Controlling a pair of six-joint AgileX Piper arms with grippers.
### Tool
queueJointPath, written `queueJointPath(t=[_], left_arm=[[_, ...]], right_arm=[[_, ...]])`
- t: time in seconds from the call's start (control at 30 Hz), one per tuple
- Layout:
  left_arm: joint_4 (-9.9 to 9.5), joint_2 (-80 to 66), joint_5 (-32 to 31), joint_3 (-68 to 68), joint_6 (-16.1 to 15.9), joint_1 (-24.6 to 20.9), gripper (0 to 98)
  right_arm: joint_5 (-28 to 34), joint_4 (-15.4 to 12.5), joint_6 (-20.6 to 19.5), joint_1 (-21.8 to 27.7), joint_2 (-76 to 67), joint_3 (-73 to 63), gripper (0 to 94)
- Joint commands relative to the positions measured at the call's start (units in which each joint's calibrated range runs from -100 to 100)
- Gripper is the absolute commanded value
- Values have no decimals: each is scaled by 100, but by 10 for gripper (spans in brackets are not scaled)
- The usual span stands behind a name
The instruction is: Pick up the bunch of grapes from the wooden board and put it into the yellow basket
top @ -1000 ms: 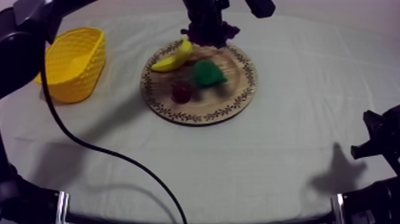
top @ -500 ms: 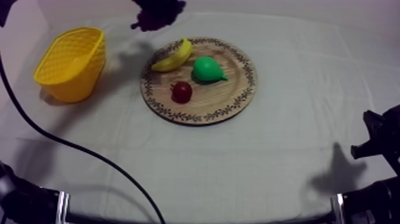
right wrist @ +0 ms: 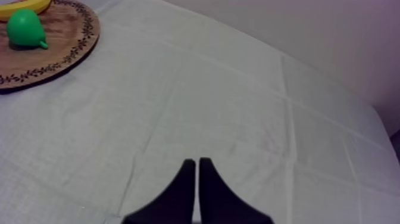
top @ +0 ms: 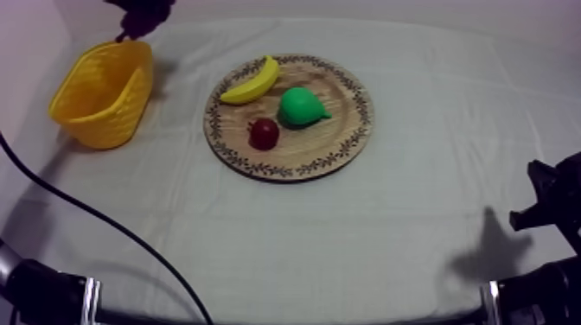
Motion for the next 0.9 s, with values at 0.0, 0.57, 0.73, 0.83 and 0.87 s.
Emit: queueJointPath(t=[0.0, 0.57, 0.73, 0.83, 0.87], left_arm=[[7, -40, 36, 35, 16, -247, 433], [106, -459, 289, 530, 243, -1111, 442], [181, -419, 307, 604, 280, -1131, 450], [251, -320, 310, 658, 293, -1134, 457], [278, -277, 311, 686, 297, -1134, 459]], right_arm=[[-2, 1, 1, -3, 0, 0, 3], [-2, 1, 1, -3, 0, 0, 3], [-2, 1, 1, -3, 0, 0, 3], [-2, 1, 1, -3, 0, 0, 3], [-2, 1, 1, -3, 0, 0, 3]])
